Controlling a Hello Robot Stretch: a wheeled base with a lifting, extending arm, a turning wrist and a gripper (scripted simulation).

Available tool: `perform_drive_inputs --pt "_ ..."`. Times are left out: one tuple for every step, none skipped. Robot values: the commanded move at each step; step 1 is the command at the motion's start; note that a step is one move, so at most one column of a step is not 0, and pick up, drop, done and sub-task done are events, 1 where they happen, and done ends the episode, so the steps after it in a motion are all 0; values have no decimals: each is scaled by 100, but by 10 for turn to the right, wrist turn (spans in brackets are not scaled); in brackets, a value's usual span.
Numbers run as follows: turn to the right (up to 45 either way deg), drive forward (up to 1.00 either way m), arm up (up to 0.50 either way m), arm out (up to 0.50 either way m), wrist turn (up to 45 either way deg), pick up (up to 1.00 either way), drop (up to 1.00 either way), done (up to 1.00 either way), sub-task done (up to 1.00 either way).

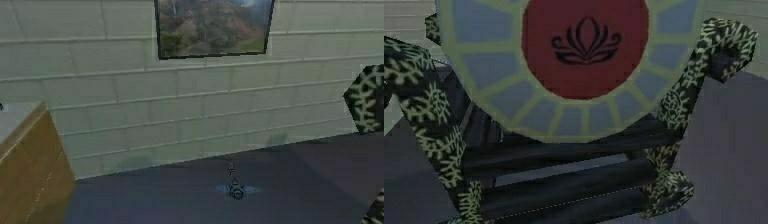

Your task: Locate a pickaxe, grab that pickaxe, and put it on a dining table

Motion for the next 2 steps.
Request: perform_drive_inputs --pt "30 0 0 0 0 0 0 0 0" --pt "0 40 0 0 0 0 0 0 0"
